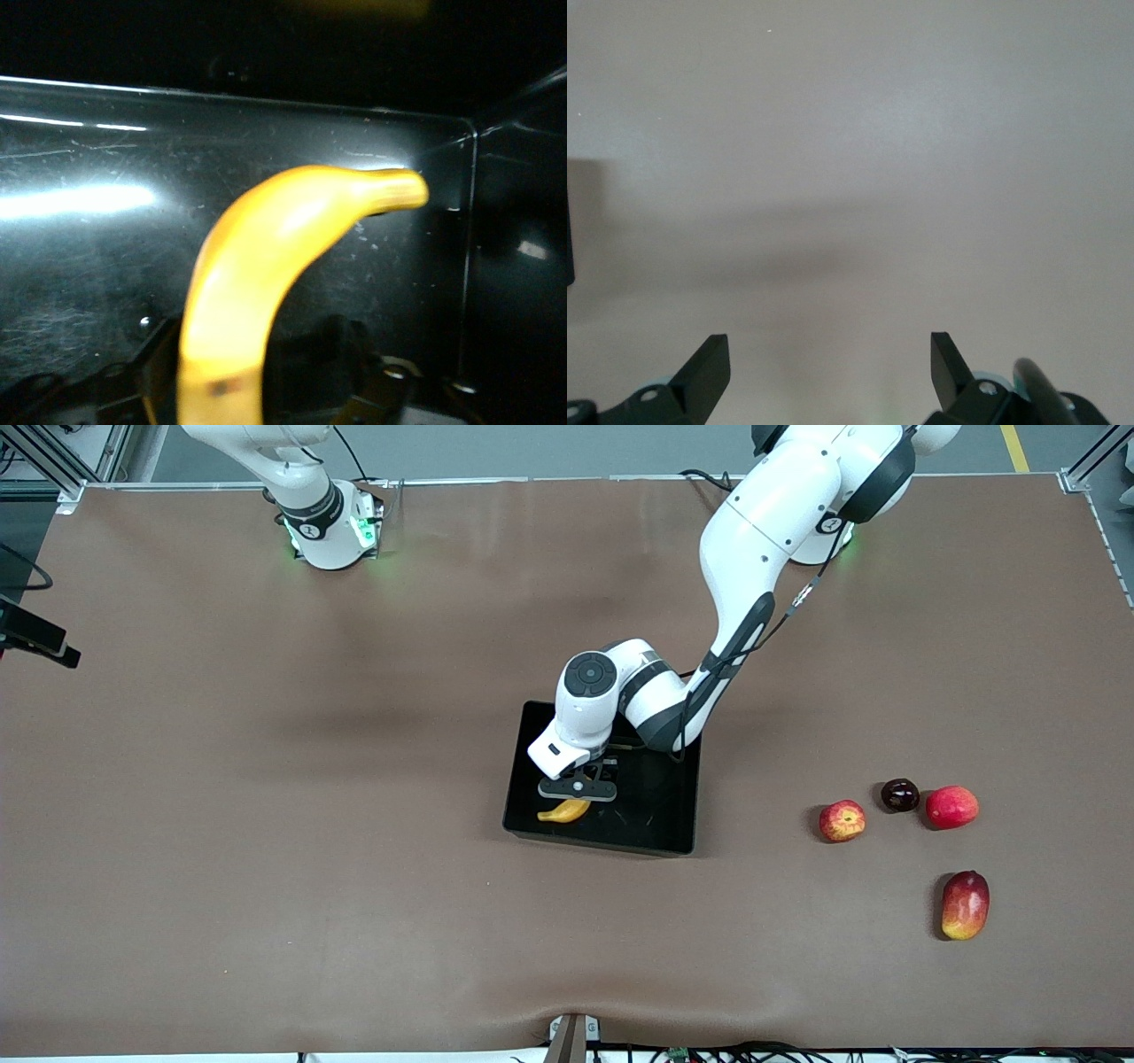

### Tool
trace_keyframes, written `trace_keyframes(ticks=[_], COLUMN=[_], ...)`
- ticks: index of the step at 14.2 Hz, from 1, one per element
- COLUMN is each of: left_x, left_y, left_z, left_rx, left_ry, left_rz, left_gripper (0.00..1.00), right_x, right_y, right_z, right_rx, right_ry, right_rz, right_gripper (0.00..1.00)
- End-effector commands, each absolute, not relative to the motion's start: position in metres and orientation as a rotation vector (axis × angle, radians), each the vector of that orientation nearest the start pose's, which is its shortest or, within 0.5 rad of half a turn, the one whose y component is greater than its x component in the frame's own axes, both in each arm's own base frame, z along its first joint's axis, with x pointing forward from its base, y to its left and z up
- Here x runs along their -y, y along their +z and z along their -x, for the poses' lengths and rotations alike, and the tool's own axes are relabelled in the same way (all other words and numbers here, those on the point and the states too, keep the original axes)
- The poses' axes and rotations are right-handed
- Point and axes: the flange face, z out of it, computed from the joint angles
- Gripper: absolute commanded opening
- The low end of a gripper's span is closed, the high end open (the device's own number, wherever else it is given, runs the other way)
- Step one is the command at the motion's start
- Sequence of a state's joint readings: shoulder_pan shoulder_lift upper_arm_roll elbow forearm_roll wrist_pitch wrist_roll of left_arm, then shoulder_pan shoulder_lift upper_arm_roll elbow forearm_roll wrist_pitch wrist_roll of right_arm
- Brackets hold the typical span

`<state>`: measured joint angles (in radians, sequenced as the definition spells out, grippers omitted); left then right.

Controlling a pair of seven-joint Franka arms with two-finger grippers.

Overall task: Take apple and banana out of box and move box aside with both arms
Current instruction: 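Lower the left gripper and grasp the yellow banana in the tray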

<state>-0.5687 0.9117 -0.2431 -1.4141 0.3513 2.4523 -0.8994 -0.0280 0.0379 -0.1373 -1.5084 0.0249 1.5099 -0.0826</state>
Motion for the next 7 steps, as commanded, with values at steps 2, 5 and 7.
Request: trace_keyframes(ticks=[2,5,7], left_x=[0.515,0.512,0.511], left_y=[0.180,0.196,0.213], left_z=[-0.541,-0.548,-0.558], left_rx=[-0.088,-0.071,-0.049], left_ry=[-0.293,-0.327,-0.361], left_rz=[3.215,3.223,3.232], left_gripper=[0.00,0.00,0.00], right_x=[0.094,0.090,0.087], right_y=[0.617,0.589,0.573], right_z=[-0.563,-0.580,-0.592], right_rx=[-0.137,-0.126,-0.116], right_ry=[0.060,0.112,0.102], right_rz=[3.116,3.113,3.115], right_gripper=[1.00,1.00,1.00])
